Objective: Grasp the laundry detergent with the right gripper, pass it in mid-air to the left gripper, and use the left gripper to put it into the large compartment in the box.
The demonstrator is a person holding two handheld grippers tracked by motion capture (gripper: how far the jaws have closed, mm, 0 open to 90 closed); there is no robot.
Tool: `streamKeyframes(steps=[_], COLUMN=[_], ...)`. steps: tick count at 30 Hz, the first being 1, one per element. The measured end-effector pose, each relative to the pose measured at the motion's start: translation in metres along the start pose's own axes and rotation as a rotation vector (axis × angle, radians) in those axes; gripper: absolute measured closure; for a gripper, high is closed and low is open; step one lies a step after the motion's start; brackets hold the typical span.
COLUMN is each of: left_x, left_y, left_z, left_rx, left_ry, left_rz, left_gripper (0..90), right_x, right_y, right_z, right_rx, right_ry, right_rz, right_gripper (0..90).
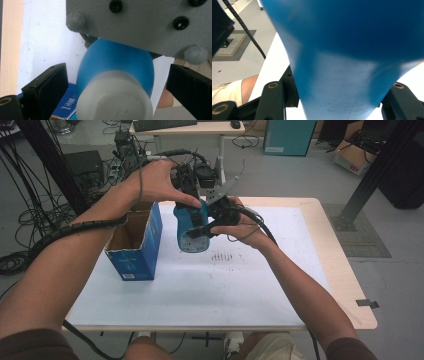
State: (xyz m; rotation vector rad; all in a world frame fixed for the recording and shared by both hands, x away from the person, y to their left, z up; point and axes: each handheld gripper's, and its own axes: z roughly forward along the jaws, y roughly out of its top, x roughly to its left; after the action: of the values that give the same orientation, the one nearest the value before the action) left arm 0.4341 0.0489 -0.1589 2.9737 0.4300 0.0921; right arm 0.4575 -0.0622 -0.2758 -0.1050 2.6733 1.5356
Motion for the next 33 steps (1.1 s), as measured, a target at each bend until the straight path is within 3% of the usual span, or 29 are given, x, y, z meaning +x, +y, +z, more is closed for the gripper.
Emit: streamKeyframes(steps=[33], left_x=[-0.0019], left_y=[-0.0016], left_z=[-0.0003], left_rx=[0.003], left_ry=[0.006], left_rz=[0.001], left_gripper=[4.3], right_x=[0.0005], right_y=[0.0009], right_z=[0.0009], right_rx=[-0.009], right_ry=[0.004], right_rz=[-0.01], right_gripper=[44.0])
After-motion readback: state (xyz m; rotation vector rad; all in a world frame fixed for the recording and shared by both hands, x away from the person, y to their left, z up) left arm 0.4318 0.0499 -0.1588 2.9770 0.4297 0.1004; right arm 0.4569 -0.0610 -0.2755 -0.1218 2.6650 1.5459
